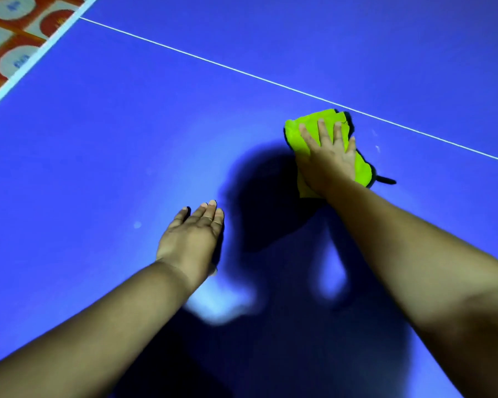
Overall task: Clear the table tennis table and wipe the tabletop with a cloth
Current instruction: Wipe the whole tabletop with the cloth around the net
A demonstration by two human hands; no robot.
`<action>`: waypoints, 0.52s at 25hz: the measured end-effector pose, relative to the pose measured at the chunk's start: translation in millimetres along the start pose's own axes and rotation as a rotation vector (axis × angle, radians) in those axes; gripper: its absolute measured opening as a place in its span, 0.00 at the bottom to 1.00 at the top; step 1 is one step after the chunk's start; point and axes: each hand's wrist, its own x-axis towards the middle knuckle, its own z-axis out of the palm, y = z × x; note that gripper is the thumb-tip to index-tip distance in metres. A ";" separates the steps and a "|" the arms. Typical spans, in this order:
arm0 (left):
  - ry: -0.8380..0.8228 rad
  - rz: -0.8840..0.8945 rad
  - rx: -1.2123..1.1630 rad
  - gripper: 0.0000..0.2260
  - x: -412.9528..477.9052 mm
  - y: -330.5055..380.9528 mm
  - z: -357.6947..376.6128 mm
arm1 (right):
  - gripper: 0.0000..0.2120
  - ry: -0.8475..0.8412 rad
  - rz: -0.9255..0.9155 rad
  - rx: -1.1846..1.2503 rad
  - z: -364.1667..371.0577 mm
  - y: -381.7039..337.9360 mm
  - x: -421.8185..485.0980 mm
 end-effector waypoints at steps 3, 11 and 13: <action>0.018 -0.003 -0.069 0.42 -4.8 -2.3 -5.8 | 0.31 0.006 -0.028 0.019 10.6 -15.6 -64.7; 0.326 -0.038 -0.392 0.34 -95.8 -7.7 45.6 | 0.31 0.028 -0.084 -0.086 41.9 -78.4 -238.4; 0.359 -0.032 -0.406 0.33 -123.2 -17.3 63.5 | 0.29 0.052 -0.099 -0.092 48.8 -96.4 -275.8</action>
